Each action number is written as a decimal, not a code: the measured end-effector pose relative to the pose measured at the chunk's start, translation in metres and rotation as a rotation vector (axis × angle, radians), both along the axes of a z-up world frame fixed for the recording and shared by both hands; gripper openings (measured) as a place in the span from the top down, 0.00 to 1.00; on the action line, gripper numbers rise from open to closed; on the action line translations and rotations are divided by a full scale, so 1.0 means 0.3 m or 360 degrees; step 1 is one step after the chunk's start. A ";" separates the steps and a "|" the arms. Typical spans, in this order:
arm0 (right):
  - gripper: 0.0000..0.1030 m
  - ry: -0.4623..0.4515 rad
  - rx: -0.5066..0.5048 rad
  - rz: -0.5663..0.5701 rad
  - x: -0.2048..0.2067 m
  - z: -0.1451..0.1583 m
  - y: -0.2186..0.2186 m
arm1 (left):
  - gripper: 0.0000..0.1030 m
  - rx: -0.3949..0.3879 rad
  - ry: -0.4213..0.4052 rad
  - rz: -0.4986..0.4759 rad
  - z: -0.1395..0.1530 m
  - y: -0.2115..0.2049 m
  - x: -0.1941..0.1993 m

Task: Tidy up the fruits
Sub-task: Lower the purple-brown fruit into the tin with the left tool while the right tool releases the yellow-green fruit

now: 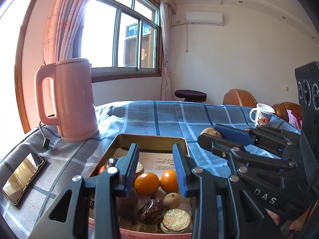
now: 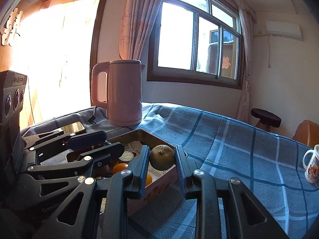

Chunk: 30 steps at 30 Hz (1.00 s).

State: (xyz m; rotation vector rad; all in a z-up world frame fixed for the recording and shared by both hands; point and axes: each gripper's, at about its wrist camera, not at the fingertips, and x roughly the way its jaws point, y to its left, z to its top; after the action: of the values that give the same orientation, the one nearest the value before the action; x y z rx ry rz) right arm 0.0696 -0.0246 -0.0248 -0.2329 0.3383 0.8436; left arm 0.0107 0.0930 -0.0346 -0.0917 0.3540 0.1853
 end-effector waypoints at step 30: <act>0.73 0.0167 -0.0226 0.0194 -0.005 -0.087 0.150 | 0.64 -0.0044 0.0057 0.0121 -0.008 0.098 -0.020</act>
State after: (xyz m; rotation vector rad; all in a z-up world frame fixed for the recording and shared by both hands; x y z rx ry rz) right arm 0.0681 0.0205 -0.0507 -0.3448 0.4868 0.9554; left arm 0.0048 0.1224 -0.0370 -0.1292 0.3890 0.2574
